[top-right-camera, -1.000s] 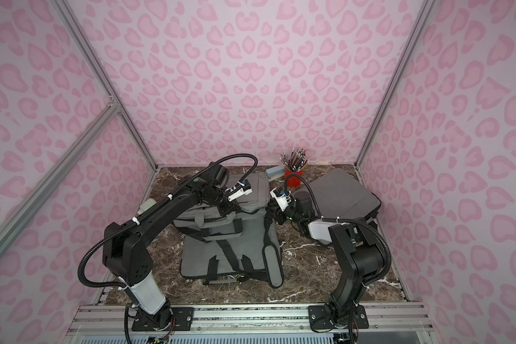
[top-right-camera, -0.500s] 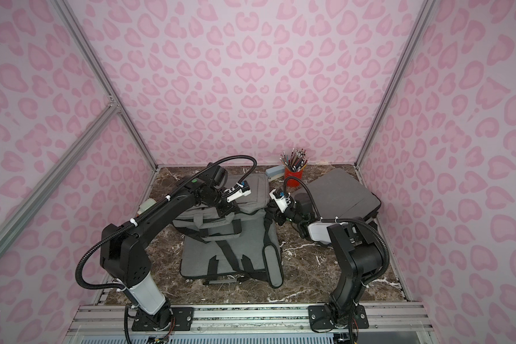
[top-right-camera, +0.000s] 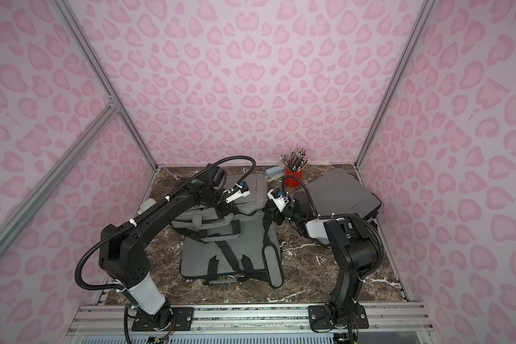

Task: Open the zippered laptop bag and take out the laptop
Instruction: Unzip the zipper on the zippered laptop bag.

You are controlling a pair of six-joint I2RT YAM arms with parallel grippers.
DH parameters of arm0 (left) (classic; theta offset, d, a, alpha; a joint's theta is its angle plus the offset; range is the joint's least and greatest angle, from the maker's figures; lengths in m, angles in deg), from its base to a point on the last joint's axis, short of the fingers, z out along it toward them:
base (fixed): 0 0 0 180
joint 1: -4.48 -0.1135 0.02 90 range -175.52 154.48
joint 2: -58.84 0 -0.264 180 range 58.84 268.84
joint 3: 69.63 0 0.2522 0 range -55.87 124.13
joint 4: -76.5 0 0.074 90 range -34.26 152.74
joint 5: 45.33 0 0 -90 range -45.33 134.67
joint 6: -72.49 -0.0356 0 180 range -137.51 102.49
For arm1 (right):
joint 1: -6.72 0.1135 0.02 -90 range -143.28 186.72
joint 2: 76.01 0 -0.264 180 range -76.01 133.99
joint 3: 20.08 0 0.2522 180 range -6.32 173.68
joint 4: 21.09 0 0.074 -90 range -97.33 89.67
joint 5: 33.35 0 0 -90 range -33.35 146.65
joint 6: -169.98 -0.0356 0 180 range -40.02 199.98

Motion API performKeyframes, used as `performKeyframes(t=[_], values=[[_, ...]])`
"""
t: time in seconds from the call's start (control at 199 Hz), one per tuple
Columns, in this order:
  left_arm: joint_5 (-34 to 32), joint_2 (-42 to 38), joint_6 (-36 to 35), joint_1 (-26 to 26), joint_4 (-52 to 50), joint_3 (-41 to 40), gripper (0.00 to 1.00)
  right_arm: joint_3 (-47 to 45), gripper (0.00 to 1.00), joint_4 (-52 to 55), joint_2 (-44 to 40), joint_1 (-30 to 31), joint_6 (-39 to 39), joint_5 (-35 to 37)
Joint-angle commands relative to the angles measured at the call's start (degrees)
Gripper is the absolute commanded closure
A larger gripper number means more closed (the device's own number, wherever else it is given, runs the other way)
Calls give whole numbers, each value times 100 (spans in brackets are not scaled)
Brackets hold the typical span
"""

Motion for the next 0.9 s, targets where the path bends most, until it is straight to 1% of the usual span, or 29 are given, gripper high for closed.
performKeyframes(t=[0.0,0.306,0.412,0.517,0.568,0.718,0.899], values=[[308,-36,-57,3,205,83,97,-9,64,45,46,30,84,-289],[304,7,-36,4,176,145,97,47,77,57,139,-61,5,-53],[263,11,-20,3,175,127,97,68,85,77,159,-76,-18,-47],[173,51,22,4,166,127,97,53,97,92,86,-77,-44,-113],[129,84,47,3,160,140,97,22,100,93,13,-68,-55,-133],[-63,229,175,3,219,206,97,-154,100,91,-305,19,-142,-100],[-135,423,284,3,291,357,97,-419,100,188,-675,305,-218,15]])
